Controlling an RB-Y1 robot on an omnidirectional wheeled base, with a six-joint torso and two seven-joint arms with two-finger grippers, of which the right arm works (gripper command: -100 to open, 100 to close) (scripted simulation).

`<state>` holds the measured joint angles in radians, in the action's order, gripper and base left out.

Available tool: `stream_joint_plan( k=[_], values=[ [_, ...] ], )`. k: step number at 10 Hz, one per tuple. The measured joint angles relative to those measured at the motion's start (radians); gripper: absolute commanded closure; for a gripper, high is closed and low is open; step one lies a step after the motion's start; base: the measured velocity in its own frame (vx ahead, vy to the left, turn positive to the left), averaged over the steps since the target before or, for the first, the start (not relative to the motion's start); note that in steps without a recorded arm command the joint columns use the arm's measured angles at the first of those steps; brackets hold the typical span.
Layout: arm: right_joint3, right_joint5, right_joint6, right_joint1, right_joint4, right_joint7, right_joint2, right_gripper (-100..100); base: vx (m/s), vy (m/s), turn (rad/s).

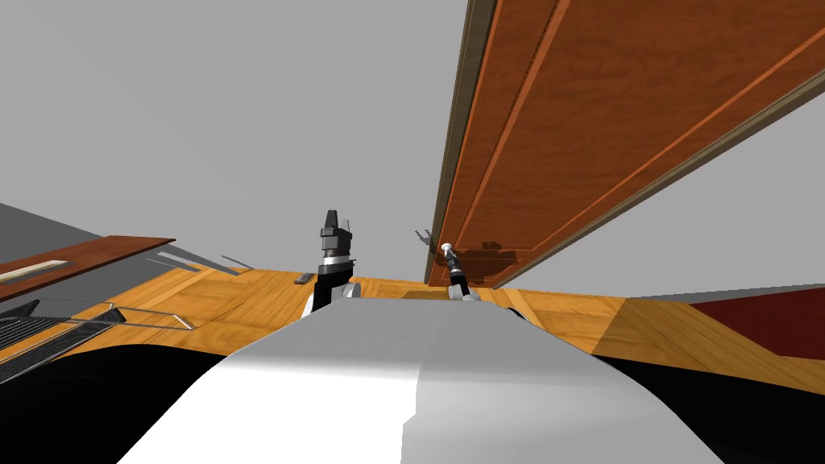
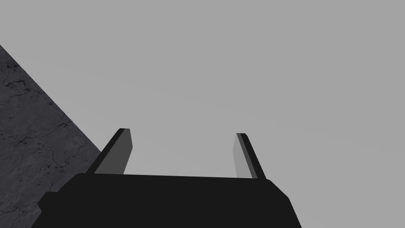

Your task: Pull the door open

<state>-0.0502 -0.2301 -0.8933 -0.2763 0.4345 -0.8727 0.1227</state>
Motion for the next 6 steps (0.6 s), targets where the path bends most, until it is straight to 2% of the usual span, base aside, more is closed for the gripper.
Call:
stream_joint_plan(
  k=[1, 3, 4, 6],
  values=[
    [0.000, -0.001, 0.008, 0.011, 0.021, 0.006, -0.002, 100, -0.002, -0.007, -0.020],
    [0.002, -0.006, -0.029, -0.027, -0.057, 0.034, 0.000, 100, -0.009, 0.000, 0.058],
    [0.001, -0.008, -0.017, -0.001, -0.014, 0.046, 0.001, 100, -0.022, -0.002, 0.065],
    [0.003, -0.014, -0.015, -0.007, -0.021, 0.085, 0.007, 100, -0.017, 0.002, 0.027]
  ],
)
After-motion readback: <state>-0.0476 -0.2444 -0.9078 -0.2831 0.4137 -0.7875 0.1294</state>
